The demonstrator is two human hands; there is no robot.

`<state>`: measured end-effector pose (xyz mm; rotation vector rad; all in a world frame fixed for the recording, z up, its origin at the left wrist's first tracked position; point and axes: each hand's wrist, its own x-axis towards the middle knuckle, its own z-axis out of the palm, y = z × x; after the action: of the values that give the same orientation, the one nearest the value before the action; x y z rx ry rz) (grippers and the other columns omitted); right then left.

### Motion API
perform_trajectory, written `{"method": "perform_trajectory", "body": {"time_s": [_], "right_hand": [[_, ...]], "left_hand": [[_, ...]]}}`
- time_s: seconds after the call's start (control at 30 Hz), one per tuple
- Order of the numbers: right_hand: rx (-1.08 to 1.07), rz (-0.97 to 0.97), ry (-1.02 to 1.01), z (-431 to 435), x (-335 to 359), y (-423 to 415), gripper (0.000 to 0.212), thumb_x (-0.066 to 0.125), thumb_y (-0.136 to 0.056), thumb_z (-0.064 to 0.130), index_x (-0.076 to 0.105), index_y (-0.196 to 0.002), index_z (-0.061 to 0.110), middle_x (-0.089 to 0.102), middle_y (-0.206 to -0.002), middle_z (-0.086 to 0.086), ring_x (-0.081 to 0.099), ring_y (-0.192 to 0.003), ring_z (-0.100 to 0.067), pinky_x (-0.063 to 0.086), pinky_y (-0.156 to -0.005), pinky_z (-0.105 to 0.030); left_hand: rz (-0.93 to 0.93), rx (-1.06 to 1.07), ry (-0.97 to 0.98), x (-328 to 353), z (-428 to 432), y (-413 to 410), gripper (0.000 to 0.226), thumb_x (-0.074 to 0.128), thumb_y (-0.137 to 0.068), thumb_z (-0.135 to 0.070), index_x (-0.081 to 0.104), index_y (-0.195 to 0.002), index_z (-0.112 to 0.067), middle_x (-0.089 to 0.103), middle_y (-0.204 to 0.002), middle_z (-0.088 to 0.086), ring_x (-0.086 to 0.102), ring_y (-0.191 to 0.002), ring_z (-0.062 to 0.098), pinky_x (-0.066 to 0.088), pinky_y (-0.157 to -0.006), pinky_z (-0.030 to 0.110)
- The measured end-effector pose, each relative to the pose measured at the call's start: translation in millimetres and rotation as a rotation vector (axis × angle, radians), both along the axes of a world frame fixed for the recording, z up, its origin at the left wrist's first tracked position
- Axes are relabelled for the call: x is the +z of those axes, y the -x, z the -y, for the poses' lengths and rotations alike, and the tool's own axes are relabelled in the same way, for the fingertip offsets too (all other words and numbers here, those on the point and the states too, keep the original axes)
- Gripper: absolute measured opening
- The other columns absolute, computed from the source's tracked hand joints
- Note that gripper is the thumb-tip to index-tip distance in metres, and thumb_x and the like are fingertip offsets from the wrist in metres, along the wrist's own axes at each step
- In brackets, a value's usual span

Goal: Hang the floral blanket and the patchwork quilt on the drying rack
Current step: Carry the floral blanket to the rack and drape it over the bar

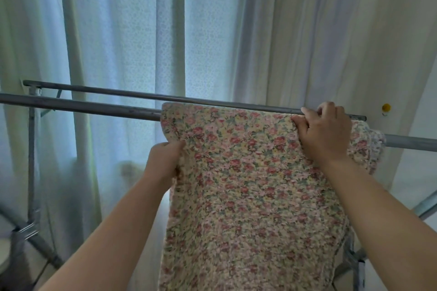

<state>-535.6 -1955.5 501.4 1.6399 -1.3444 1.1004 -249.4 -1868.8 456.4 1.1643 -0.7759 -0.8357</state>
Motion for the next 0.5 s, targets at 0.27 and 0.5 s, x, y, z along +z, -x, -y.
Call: {"method": "perform_trajectory", "body": {"time_s": [0.27,0.5], "right_hand": [[0.103,0.006,-0.078,-8.3,-2.1,-23.5,0.02,0.052,-0.084,0.0,0.061,-0.101,-0.005,0.059,-0.087,-0.027,0.056,-0.077,-0.041,0.042,-0.056,-0.039],[0.113,0.141,-0.135,-17.6,-7.1,-25.5,0.023,0.047,-0.086,0.007,0.058,-0.106,0.001,0.056,-0.096,-0.022,0.05,-0.087,-0.036,0.037,-0.065,-0.036]], "left_hand": [[-0.372,-0.38,-0.043,-22.8,8.4,-14.0,0.029,0.031,-0.082,0.013,0.056,-0.08,-0.002,0.053,-0.077,0.01,0.059,-0.052,0.017,0.054,-0.045,0.026],[-0.035,-0.675,-0.108,-22.9,15.9,-13.2,0.038,0.066,-0.054,-0.006,0.069,-0.091,-0.016,0.063,-0.094,0.012,0.055,-0.09,0.028,0.049,-0.08,0.043]]}}
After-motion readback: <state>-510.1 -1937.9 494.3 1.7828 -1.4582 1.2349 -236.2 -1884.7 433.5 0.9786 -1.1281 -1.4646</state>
